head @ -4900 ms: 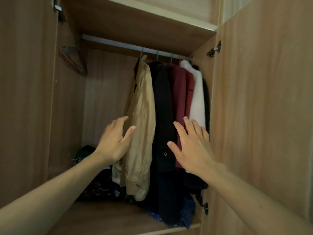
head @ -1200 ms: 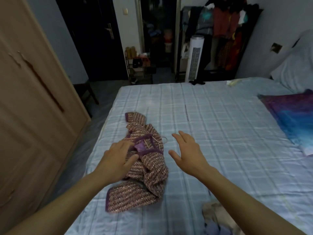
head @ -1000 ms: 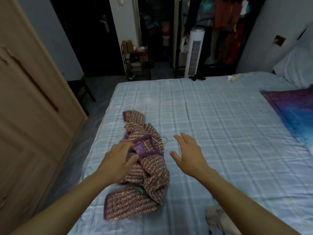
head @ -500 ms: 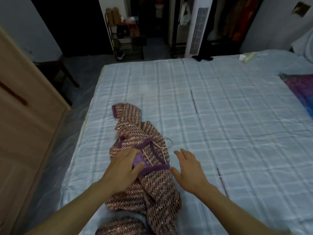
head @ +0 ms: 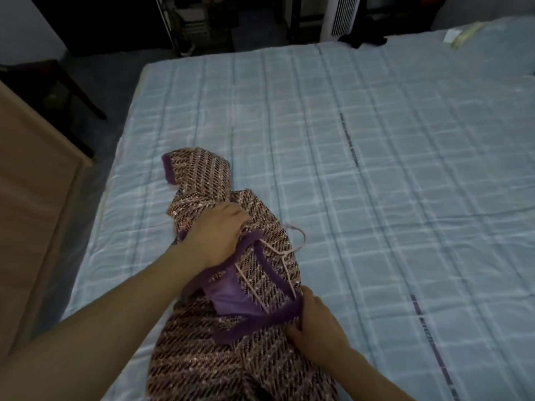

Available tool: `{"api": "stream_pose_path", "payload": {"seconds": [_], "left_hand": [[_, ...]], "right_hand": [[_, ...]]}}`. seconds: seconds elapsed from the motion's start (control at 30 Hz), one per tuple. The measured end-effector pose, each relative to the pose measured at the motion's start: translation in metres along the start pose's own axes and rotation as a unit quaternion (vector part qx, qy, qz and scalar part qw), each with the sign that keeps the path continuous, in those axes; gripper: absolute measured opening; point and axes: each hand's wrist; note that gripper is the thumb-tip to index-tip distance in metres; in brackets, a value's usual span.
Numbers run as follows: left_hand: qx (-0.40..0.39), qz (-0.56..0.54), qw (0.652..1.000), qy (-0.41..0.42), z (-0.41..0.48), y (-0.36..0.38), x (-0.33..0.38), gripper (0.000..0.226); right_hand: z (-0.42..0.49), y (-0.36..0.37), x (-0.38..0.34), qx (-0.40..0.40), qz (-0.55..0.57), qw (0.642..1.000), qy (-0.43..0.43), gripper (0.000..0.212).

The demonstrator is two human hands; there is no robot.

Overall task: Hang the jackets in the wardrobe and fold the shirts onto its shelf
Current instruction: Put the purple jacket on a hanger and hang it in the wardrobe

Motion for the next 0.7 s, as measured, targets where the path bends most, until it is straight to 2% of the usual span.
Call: {"api": "stream_pose_path", "payload": {"seconds": [0.1, 0.17, 0.27, 0.37, 0.5, 0.7], "left_hand": [[-0.119, 0.123, 0.985, 0.013, 0.026, 0.007, -0.007, 0.051], [-0.199, 0.161, 0.967, -0.002, 0.034, 0.017, -0.013, 0.058], [-0.231, 0.180, 0.956, -0.017, 0.037, 0.024, -0.017, 0.050], [-0.203, 0.187, 0.961, 0.001, 0.033, 0.015, -0.016, 0.035], [-0.115, 0.062, 0.991, 0.010, 0.009, -0.011, -0.022, 0.032], [0.019, -0.019, 0.999, 0.025, -0.031, -0.083, -0.008, 0.028]], "right_hand": [[0.010, 0.009, 0.005, -0.009, 0.034, 0.999, 0.025, 0.065], [0.015, 0.011, 0.008, -0.012, 0.041, 0.998, 0.040, 0.061], [0.022, 0.011, 0.011, -0.040, 0.065, 0.996, 0.049, 0.061], [0.020, 0.008, 0.014, -0.028, 0.085, 0.995, 0.039, 0.061], [0.006, -0.008, 0.015, 0.051, 0.103, 0.993, 0.009, 0.045], [-0.033, -0.075, -0.006, 0.156, 0.133, 0.975, -0.083, 0.042]]}}
Point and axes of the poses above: each hand's wrist, its own z-axis towards the middle knuckle, its own y-axis out of the palm, x = y × z, and after that the axes turned 1 degree about -z, right-handed
